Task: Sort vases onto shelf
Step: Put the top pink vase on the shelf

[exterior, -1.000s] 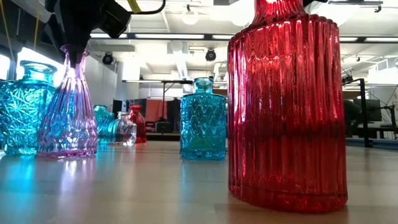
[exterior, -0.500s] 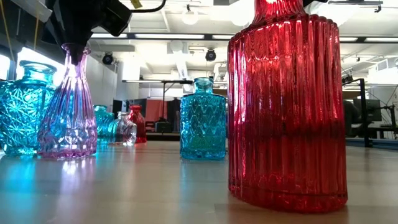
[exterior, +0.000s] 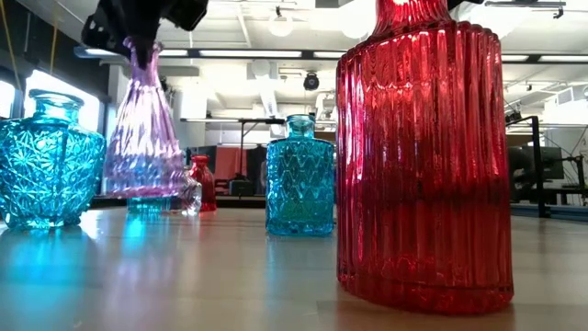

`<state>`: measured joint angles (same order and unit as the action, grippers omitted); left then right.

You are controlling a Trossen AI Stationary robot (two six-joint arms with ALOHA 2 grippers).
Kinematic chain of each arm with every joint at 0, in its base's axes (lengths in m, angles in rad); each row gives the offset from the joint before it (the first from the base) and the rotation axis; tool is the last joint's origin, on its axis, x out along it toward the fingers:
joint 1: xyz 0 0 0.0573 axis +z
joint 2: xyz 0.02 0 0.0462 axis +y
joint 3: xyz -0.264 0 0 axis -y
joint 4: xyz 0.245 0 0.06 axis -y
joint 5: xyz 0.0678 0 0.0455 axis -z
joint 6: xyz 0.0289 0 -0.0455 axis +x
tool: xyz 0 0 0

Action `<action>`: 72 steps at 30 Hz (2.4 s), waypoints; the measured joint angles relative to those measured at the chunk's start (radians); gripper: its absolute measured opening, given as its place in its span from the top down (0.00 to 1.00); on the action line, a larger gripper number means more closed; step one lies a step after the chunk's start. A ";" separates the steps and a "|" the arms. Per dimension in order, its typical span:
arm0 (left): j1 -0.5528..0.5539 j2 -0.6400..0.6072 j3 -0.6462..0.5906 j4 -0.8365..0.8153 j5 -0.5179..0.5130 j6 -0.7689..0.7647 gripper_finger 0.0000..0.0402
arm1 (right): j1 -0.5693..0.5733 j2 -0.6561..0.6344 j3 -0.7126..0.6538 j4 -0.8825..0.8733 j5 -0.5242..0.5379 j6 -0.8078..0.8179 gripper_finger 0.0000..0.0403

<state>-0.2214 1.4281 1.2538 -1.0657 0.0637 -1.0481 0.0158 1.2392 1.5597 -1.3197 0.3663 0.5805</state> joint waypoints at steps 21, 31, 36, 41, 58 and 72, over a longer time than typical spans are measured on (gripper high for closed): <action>0.106 -0.001 0.177 -0.050 0.016 0.100 0.94 | 0.000 0.000 0.000 0.000 -0.002 -0.087 0.50; 0.169 -0.001 0.278 -0.040 0.012 0.150 0.94 | 0.000 0.000 0.000 0.145 -0.003 -0.244 0.44; 0.216 -0.002 0.308 -0.035 0.012 0.192 0.94 | 0.000 0.000 0.000 0.313 -0.008 -0.352 0.44; 0.266 -0.002 0.321 -0.030 0.012 0.236 0.94 | 0.000 0.009 0.000 0.463 -0.074 -0.462 0.44; 0.350 -0.002 0.321 0.179 0.011 0.312 0.94 | 0.000 0.164 0.000 0.683 -0.094 -0.652 0.44; 0.354 -0.002 0.321 0.272 0.011 0.327 0.94 | 0.003 0.290 0.000 0.759 -0.135 -0.718 0.44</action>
<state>0.1326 1.4262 1.5749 -0.7940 0.0750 -0.7210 0.0189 1.5293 1.5597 -0.5609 0.2315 -0.1376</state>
